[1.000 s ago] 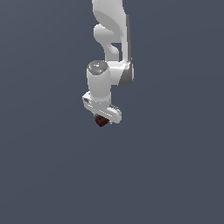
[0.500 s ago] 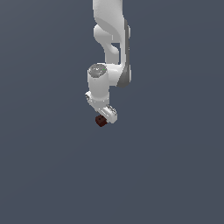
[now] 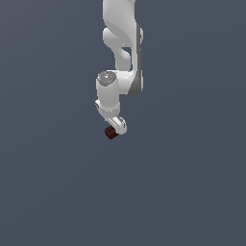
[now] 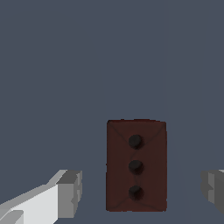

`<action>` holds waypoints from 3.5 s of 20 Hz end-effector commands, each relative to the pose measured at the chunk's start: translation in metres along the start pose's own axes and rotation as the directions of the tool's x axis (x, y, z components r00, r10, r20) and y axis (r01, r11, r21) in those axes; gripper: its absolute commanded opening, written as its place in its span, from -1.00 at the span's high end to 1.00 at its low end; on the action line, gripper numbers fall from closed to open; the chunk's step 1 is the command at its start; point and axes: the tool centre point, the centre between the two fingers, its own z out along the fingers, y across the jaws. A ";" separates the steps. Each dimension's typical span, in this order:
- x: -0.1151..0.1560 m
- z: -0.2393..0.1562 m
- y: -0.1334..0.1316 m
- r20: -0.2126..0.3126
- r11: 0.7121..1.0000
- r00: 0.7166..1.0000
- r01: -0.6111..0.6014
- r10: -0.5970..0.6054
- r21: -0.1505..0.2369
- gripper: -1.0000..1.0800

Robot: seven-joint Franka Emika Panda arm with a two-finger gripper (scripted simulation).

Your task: Pick up the object and move it to a goal position.

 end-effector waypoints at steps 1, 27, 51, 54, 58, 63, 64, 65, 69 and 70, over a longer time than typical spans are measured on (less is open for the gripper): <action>0.000 0.000 0.000 0.000 1.000 1.000 0.000 0.000 0.000 -0.92; -0.001 0.050 0.001 0.000 1.000 1.000 -0.006 0.006 0.000 1.00; 0.041 -0.055 -0.024 -0.002 1.000 1.000 -0.007 0.007 -0.001 1.00; 0.052 -0.083 -0.030 -0.002 1.000 1.000 -0.007 0.007 -0.002 1.00; 0.067 -0.120 -0.039 -0.002 1.000 1.000 -0.007 0.007 -0.002 1.00; 0.086 -0.165 -0.051 -0.002 1.000 1.000 -0.007 0.007 -0.002 1.00; 0.090 -0.174 -0.053 -0.002 1.000 1.000 -0.007 0.007 -0.002 1.00; 0.093 -0.182 -0.055 -0.002 1.000 1.000 -0.007 0.007 -0.002 1.00; 0.106 -0.212 -0.064 -0.002 1.000 1.000 -0.007 0.007 -0.002 1.00; 0.109 -0.219 -0.066 -0.002 1.000 1.000 -0.007 0.007 -0.002 1.00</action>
